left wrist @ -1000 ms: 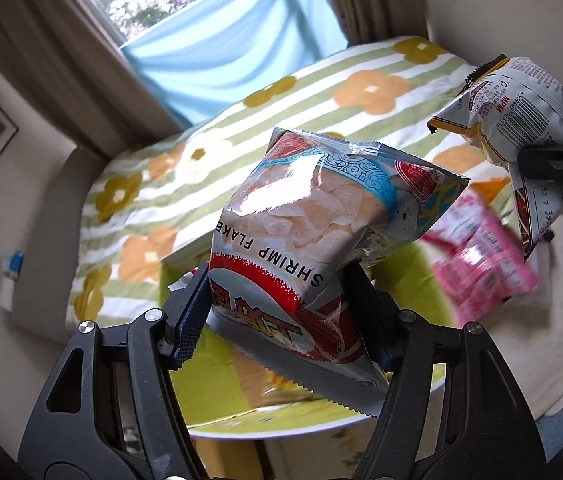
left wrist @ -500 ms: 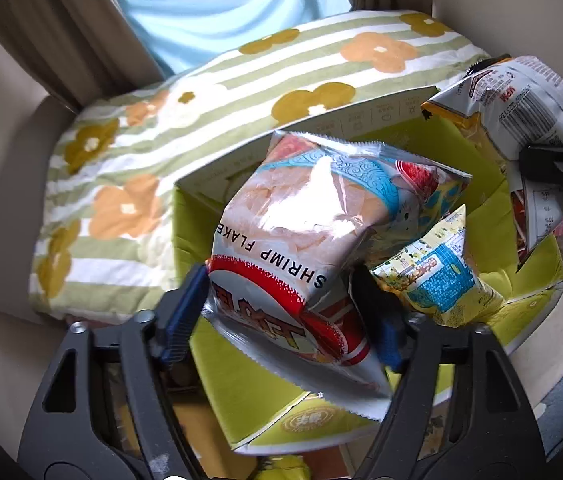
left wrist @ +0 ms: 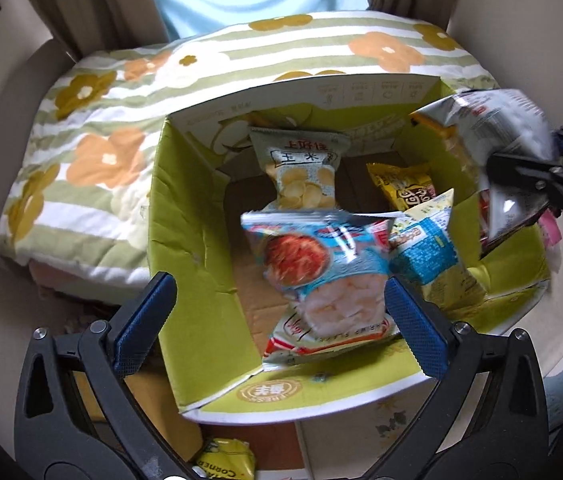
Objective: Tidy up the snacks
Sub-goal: 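Open the left tool to drop the shrimp flake bag while the right tool drops the TARO bag, then move both tools back toward the orange-green bag and Snickers bar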
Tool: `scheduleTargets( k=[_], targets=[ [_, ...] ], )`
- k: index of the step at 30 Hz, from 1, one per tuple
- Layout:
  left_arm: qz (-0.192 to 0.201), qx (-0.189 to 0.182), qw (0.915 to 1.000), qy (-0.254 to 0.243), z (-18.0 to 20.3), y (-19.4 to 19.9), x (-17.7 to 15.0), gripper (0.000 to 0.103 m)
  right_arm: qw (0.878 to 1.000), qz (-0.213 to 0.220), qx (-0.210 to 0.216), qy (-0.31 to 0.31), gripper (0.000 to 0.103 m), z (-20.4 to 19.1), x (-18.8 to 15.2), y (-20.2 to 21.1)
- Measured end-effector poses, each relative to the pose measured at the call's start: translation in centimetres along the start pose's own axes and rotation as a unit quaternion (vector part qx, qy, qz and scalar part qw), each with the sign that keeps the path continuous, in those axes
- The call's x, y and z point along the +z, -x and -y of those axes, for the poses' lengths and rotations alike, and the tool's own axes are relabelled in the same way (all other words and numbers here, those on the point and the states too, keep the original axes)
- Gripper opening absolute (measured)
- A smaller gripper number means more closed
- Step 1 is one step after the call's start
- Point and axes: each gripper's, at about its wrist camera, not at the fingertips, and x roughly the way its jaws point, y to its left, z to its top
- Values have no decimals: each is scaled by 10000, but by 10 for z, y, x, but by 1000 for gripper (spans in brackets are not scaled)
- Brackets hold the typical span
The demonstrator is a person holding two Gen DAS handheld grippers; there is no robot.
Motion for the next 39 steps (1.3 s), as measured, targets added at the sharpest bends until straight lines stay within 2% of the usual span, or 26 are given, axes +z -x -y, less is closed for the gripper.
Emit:
scheduleTargets(
  k=[6, 7, 8, 9, 10, 14, 19, 22, 26, 33, 39],
  targets=[
    [68, 119, 9999, 14, 7, 8, 3, 103, 9997, -137, 200, 89, 54, -8, 12, -13],
    [95, 149, 9998, 55, 6, 9, 3, 103, 9996, -166, 167, 134, 62, -9, 14, -18],
    [97, 166, 9998, 106, 5, 9, 2, 103, 9997, -158, 103, 168, 84, -9, 15, -21],
    [78, 162, 9997, 148, 4, 10, 1, 103, 9997, -104, 14, 211, 95, -10, 14, -23],
    [61, 155, 9997, 197, 3, 10, -1, 103, 9997, 4, -32, 247, 103, -9, 13, -21],
    [6, 13, 9993, 372, 3, 11, -11, 103, 9993, 179, -48, 311, 103, -8, 2, -14],
    [-53, -197, 9979, 621, 6, 11, -18, 103, 9995, 112, -60, 296, 103, -10, -7, -10],
    [28, -203, 9977, 646, 6, 18, -17, 103, 9994, 117, -82, 311, 103, -12, -8, -4],
    [150, -158, 9983, 535, 10, 25, -14, 103, 9997, 100, -79, 193, 103, -13, -12, 5],
    [302, -453, 9981, 274, 28, 36, -6, 103, 9990, 282, -303, -185, 103, 1, -20, 37],
    [509, -586, 9970, -12, 66, 48, 6, 103, 9958, 463, -566, -547, 103, 37, -34, 80]
  ],
)
